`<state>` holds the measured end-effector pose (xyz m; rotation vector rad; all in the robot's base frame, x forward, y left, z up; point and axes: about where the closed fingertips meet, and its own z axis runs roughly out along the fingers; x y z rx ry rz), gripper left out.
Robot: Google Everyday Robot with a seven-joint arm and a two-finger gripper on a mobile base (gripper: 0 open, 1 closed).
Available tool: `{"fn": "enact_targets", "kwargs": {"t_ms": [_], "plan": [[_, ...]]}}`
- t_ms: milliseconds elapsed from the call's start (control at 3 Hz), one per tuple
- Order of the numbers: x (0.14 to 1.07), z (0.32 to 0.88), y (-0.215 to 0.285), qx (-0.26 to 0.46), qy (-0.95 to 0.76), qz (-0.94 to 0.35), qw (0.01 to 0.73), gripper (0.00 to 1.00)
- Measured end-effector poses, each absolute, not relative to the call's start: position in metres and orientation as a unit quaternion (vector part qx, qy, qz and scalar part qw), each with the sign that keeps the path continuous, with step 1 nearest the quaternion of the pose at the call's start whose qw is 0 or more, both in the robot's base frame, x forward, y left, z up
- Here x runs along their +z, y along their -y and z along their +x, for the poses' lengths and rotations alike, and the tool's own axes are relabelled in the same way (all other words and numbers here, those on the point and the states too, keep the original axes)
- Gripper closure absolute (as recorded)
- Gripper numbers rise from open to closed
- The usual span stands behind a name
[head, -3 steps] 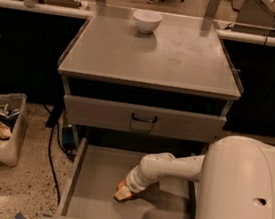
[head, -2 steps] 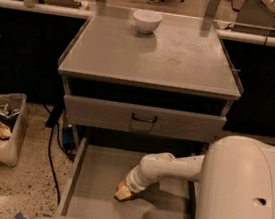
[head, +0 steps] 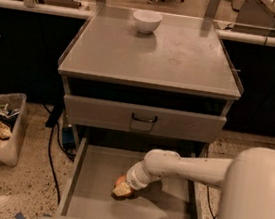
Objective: Pick orange from middle drawer and place on counter
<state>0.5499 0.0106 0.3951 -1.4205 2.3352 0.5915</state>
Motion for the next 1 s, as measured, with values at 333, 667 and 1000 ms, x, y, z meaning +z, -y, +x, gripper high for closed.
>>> {"fn": "enact_targets", "kwargs": {"t_ms": [333, 667, 1000], "plan": [[0.458, 0.545, -0.021, 0.263, -0.791, -0.496, 0.242, 1.00], [0.509, 0.537, -0.024, 0.327, -0.754, -0.483, 0.302, 1.00], [0.548, 0.534, -0.019, 0.330, -0.720, -0.495, 0.357, 1.00]]}}
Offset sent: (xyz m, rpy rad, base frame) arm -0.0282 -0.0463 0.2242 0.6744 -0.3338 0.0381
